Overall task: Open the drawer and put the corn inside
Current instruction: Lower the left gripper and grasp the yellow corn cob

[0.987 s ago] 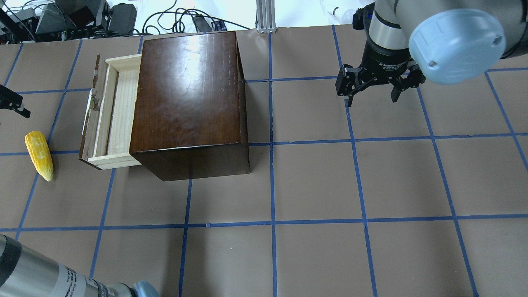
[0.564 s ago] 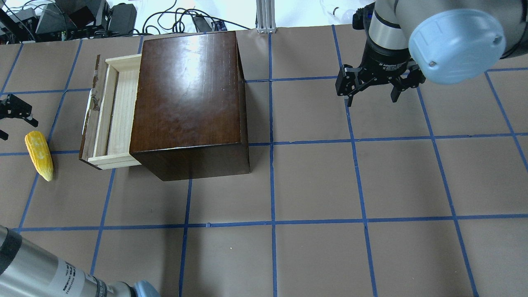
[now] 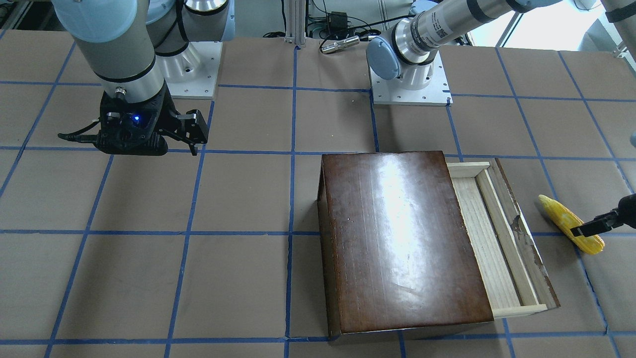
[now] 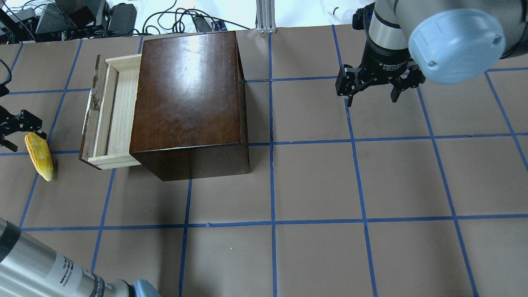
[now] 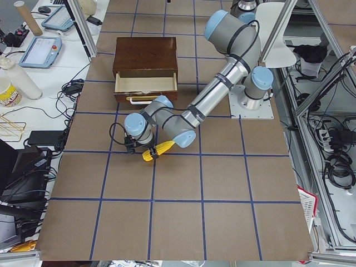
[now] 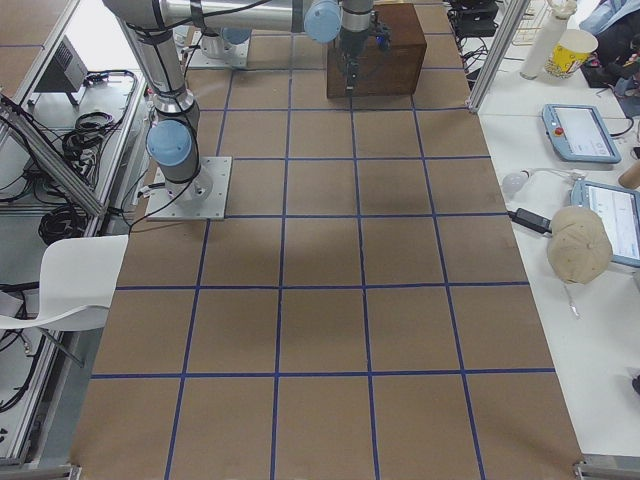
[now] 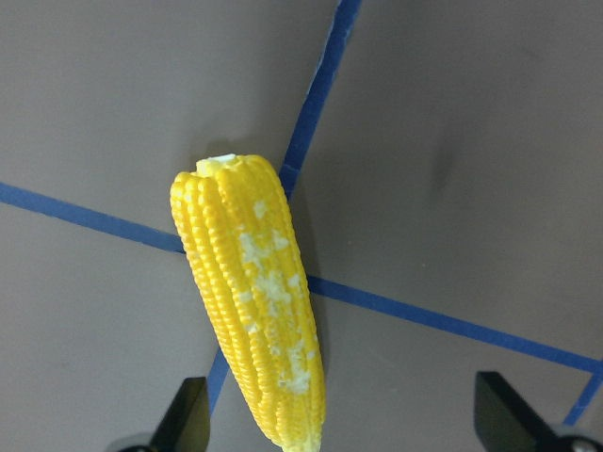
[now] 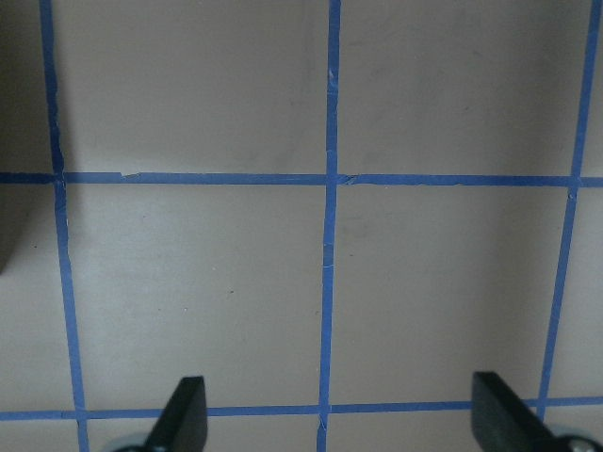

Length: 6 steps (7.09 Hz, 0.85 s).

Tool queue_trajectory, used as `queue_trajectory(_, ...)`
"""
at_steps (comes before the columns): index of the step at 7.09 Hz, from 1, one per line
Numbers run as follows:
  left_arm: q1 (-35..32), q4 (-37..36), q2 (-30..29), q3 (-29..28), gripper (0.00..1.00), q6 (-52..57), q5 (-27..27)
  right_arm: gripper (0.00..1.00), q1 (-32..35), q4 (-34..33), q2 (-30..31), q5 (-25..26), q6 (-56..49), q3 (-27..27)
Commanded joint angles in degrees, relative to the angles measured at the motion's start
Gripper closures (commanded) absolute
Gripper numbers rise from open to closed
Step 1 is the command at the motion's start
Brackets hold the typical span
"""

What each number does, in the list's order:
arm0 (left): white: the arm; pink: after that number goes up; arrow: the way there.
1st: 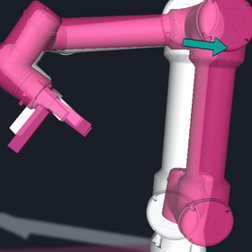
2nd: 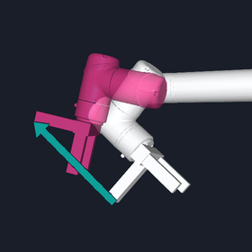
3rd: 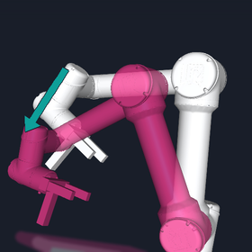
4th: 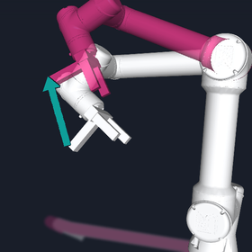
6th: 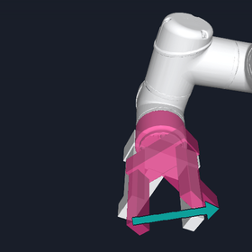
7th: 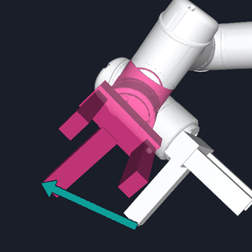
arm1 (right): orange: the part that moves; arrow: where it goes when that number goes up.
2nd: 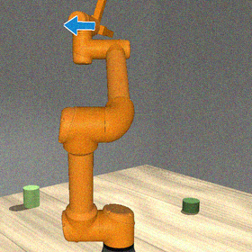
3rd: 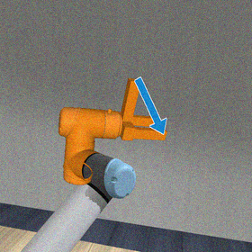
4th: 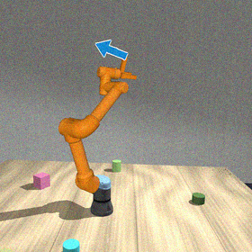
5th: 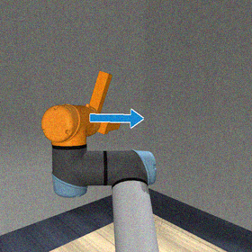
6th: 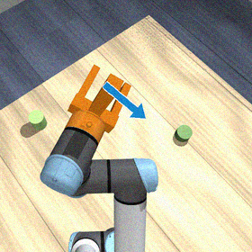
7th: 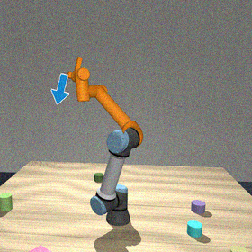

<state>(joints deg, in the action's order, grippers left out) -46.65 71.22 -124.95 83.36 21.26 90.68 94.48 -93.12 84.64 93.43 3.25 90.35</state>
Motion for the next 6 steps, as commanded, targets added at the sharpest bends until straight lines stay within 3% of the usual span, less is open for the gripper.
queue_trajectory(1,0.3,-3.4,-0.7,2.5,0.0,-0.6,0.2,0.0,0.0,0.0,0.0,0.0,0.0,0.0)
queue_trajectory(3,0.3,-3.7,-1.3,2.5,0.0,-1.3,0.1,0.0,0.0,0.0,0.1,0.0,0.0,0.0)
queue_trajectory(4,0.3,-3.7,-1.3,2.4,0.25,-1.7,0.0,0.0,0.0,0.0,0.0,0.0,0.0,0.0)
queue_trajectory(5,0.3,-3.7,-1.3,2.4,0.6,-2.1,0.0,0.0,0.0,0.0,0.1,0.0,0.0,0.0)
queue_trajectory(6,0.3,-3.7,-1.3,2.3,0.79,-1.7,-0.1,0.0,0.0,0.0,0.0,0.0,0.0,0.0)
